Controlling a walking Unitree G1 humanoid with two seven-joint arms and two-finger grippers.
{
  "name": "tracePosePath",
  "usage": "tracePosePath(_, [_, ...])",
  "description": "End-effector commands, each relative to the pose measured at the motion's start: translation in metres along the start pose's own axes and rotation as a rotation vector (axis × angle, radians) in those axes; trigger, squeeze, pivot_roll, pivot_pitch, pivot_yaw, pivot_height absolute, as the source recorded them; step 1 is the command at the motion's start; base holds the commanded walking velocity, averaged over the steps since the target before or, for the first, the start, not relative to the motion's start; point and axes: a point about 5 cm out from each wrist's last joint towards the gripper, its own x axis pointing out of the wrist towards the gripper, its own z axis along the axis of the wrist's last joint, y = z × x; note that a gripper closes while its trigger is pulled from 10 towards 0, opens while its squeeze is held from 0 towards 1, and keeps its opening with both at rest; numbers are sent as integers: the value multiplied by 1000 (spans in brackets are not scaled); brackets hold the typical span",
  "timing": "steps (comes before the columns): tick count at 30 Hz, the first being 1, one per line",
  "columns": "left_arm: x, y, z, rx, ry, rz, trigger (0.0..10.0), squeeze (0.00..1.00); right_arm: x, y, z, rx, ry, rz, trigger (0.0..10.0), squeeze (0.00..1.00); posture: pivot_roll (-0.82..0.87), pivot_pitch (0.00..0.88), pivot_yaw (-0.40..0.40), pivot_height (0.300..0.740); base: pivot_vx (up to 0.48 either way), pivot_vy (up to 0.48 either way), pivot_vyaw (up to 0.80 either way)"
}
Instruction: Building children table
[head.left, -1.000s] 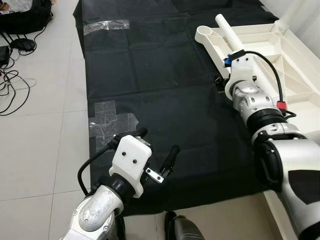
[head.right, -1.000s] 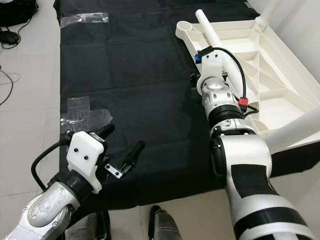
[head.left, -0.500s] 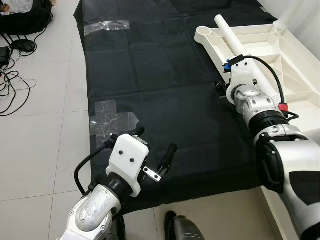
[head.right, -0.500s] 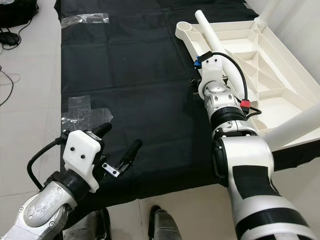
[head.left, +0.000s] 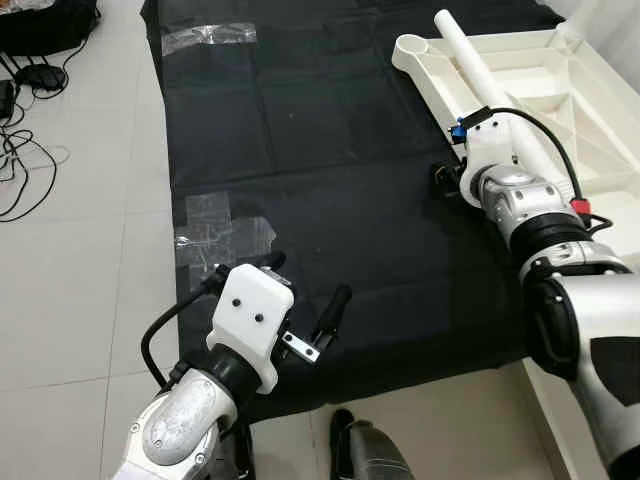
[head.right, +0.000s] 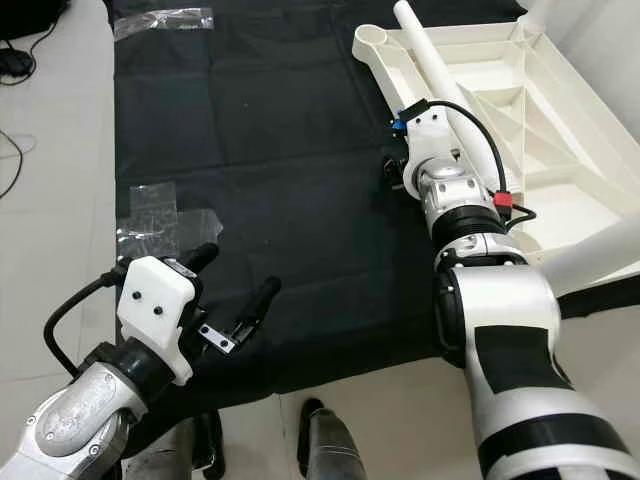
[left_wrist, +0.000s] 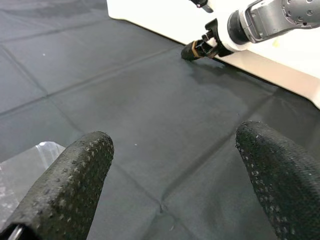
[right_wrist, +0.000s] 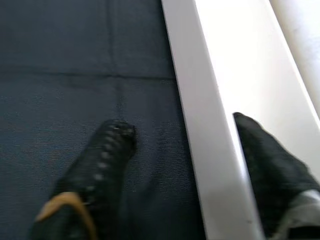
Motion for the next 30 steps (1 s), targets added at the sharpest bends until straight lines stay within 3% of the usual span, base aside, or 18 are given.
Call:
tracePosePath(1, [-3,0,2,-7,2,-1,10000,0,1,3,-17,-7,73,32,0,0,45,377,-82,740,0,0,0])
tracePosePath(12, [5,11,5,32,-17,12,10000,0,-2,-9,-8,-49,60,50,0,0,16,358,-76,740,0,0,0])
tracePosePath(22, [12,23,6,63,-29,46,10000,0,-5,-2,-10,-143,76,275,0,0,6,333,-62,740,0,0,0])
tracePosePath(30, [19,31,4,84,-39,53,10000,0,-13,-16,-17,-144,95,401,0,0,-10,308,-40,740,0,0,0])
